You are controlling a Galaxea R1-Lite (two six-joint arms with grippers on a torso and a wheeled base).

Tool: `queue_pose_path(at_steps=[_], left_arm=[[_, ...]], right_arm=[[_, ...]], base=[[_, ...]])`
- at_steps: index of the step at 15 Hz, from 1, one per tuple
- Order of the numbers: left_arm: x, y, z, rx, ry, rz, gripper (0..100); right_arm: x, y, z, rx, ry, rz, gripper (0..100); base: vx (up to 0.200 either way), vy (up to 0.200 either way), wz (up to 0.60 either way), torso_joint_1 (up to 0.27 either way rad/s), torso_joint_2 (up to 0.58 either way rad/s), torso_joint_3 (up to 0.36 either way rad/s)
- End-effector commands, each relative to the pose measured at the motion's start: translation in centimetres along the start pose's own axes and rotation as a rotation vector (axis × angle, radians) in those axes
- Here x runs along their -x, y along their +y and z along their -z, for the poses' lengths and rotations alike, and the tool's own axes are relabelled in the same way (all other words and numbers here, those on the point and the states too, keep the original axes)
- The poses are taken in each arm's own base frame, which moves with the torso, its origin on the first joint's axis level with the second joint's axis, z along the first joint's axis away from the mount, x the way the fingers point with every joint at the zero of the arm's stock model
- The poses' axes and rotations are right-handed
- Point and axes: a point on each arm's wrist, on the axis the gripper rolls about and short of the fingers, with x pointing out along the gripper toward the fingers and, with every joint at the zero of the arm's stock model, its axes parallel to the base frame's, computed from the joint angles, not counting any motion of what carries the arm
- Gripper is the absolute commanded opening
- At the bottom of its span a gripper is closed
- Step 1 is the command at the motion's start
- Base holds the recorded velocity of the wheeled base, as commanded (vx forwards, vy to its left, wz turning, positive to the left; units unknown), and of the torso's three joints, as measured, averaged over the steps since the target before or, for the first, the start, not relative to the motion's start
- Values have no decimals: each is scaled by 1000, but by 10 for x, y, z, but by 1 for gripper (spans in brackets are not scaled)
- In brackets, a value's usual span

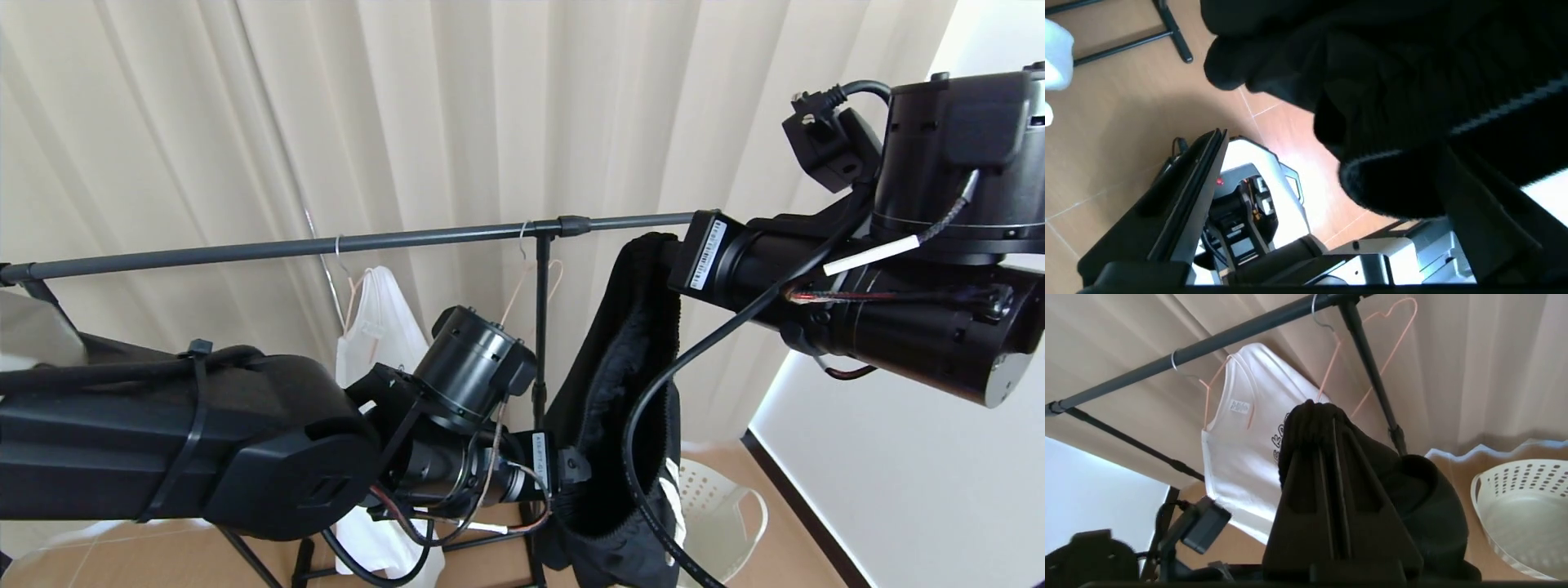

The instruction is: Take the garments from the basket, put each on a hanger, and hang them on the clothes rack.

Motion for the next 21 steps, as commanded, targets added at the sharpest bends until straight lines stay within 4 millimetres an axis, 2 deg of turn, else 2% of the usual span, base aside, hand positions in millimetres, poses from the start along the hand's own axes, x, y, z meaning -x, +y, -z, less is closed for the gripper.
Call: queue_pose_path(at_steps=[1,8,9,13,14,16,19,21], left_arm=[[-7,2,2,0,14,-16,100],[-17,4,3,0,11,-33,100],[-15,3,3,10,6,-32,0],[-2,0,0,4,-53,-46,0],[10,-7,-2,-7,-106,-47,0],[21,-11,-4,-24,-161,-61,0],[36,-16,-13,-50,-256,-99,0],[48,-19,-18,-61,-313,-106,0]], right_arm=[[13,2,-6,-5,-19,-25,0],[24,2,-13,-10,-42,-39,0],[25,1,-14,-9,-48,-38,0],[23,-3,-11,14,-40,-22,0],[22,-6,-9,31,-32,-12,0],[19,-13,-3,74,-16,13,0],[18,-25,12,177,33,52,0],[19,-40,19,271,65,94,0]], base=[[0,0,0,0,0,0],[0,0,0,0,0,0],[0,0,0,0,0,0],[0,0,0,0,0,0],[0,0,0,0,0,0],[0,0,0,0,0,0],[0,0,0,0,0,0],[0,0,0,0,0,0]])
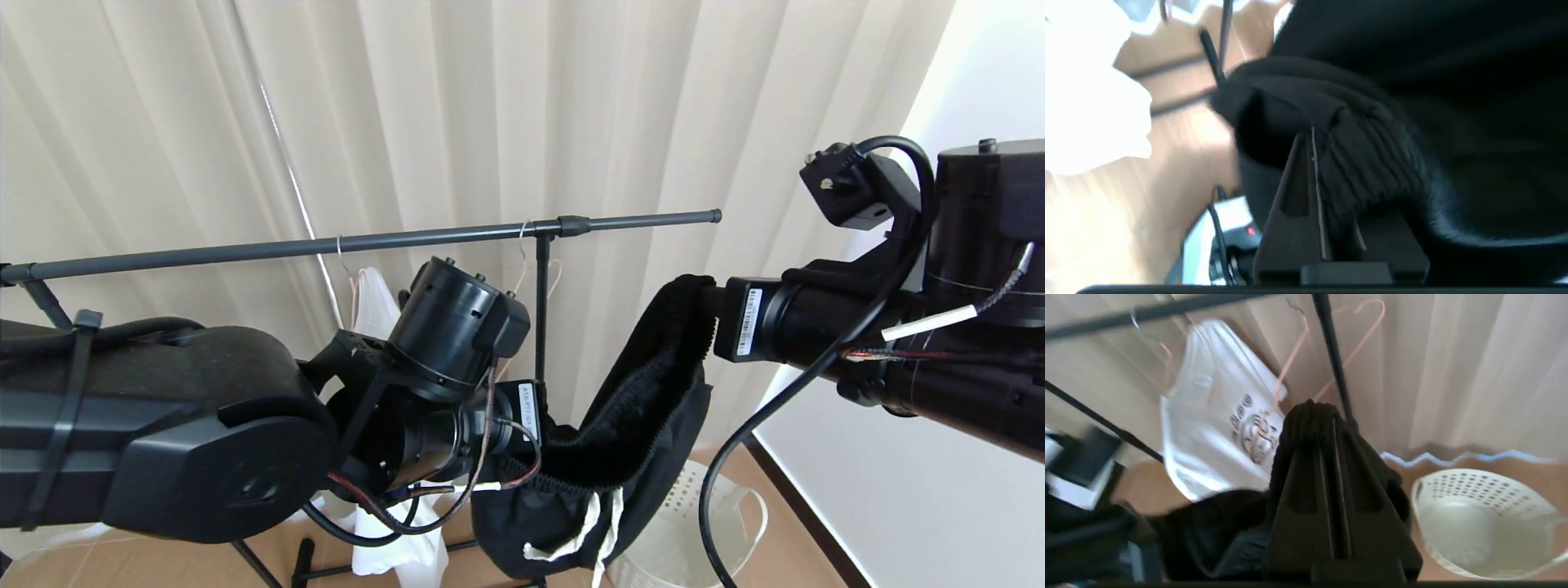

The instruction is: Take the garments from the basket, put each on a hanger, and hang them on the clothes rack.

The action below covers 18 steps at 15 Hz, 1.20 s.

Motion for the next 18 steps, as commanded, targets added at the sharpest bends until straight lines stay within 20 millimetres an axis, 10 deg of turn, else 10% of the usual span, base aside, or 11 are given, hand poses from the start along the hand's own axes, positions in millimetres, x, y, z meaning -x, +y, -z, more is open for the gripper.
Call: queue_pose_path(at_steps=[1,18], left_arm=[[15,-1,-9,12,-55,11,0],[36,41,-22,45,-172,-175,0]], right_arm=[[0,-14,12,74,31,43,0],[-15,-88,25,302,36,296,0]], base=[[0,0,0,0,0,0],[0,0,0,0,0,0]])
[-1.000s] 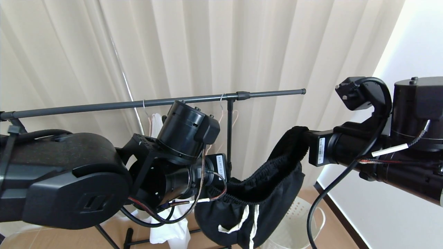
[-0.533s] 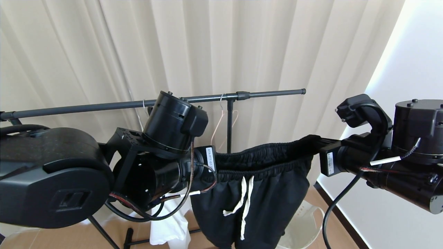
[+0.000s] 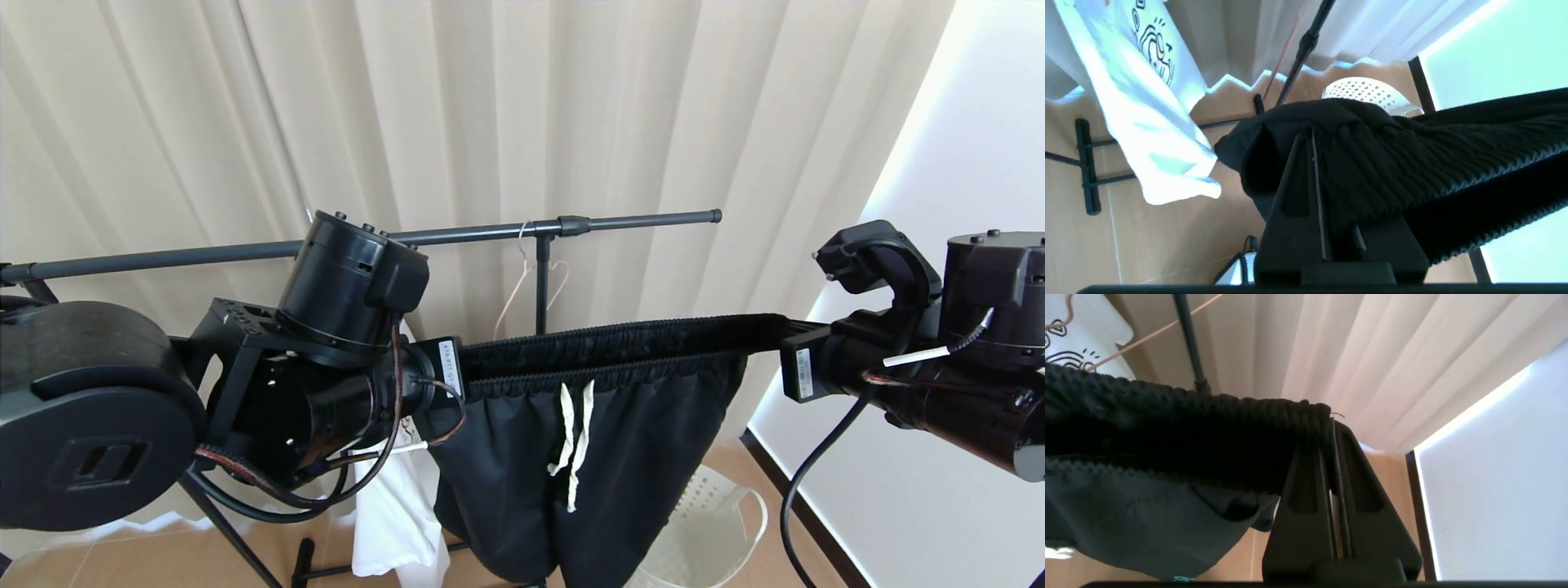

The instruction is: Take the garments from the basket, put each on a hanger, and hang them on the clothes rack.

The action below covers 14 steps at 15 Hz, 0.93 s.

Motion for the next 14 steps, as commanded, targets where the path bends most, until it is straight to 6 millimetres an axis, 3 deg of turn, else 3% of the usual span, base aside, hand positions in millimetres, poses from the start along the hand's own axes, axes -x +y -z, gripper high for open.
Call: queue_pose_path(at_steps=[1,6,9,14], left_arm=[[4,5,-2,9,-8,-5,0],[6,4,-9,3,-30,4,0],[13,-8,-30,-1,-93,53,0],[0,-29,-54,-2,-147,88,0]], right_arm=[[-2,-3,0,-5,1,14,0],[0,-7,-1,-11,-4,23,0],[19,-3,-1,31,-34,-13,0],[50,10,7,136,-74,-119,0]], base=[[0,0,0,0,0,0],[0,0,0,0,0,0],[0,0,0,0,0,0],[0,0,0,0,0,0]])
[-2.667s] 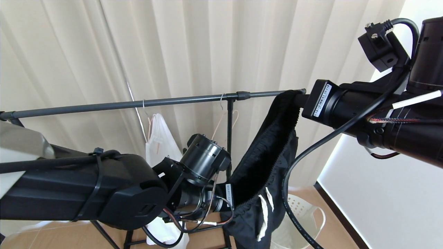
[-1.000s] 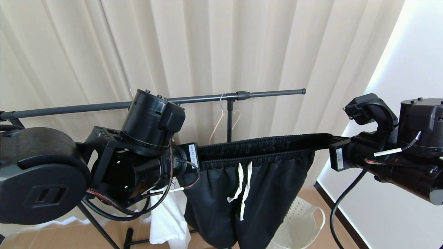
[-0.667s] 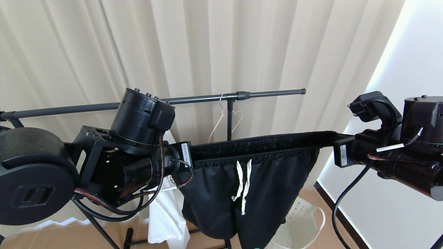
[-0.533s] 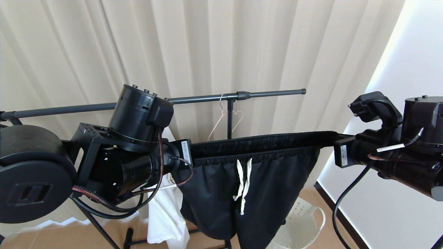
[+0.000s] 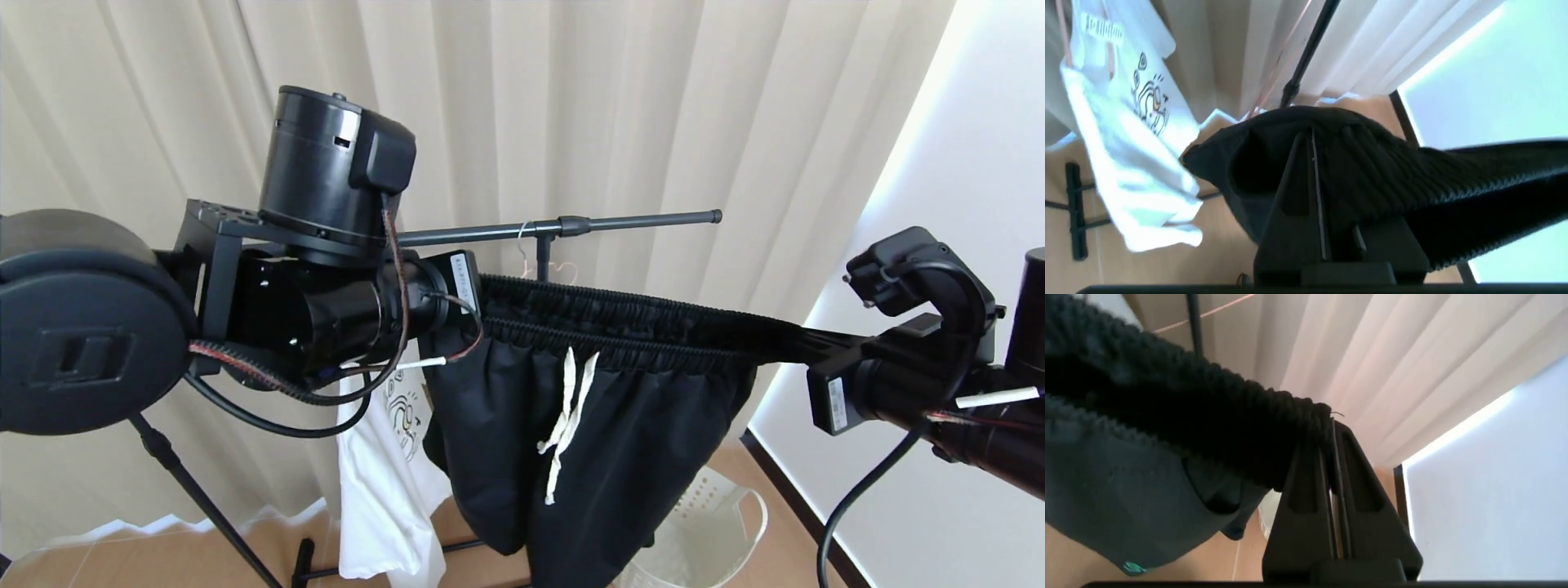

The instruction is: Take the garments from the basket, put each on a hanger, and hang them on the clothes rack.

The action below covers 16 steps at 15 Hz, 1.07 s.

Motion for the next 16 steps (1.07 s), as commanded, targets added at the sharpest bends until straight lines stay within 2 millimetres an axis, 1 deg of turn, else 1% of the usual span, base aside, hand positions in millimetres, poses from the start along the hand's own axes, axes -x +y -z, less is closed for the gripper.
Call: queue_pose_path(at_steps=[1,4,6,11,13,15,16], left_arm=[[-16,-11,-6,6,-13,9,0],[-29,-23,-16,20,-43,30,0],[-35,-29,-20,27,-44,62,0],[-48,-40,-28,39,-44,137,0],[-55,-45,-31,45,-57,145,0],[-63,-51,-34,49,-65,156,0],[-66,-53,-35,53,-69,168,0]], right_arm=[[16,8,4,38,-24,-62,0],[30,19,14,109,-36,-165,0],[41,28,18,135,-55,-252,0],[53,51,26,189,-64,-395,0],[56,58,25,194,-74,-436,0],[56,72,25,155,-61,-495,0],[56,81,22,107,-52,-526,0]], base=[[0,0,0,0,0,0],[0,0,0,0,0,0],[0,0,0,0,0,0],[0,0,0,0,0,0],[0,0,0,0,0,0],[0,0,0,0,0,0],[0,0,0,0,0,0]])
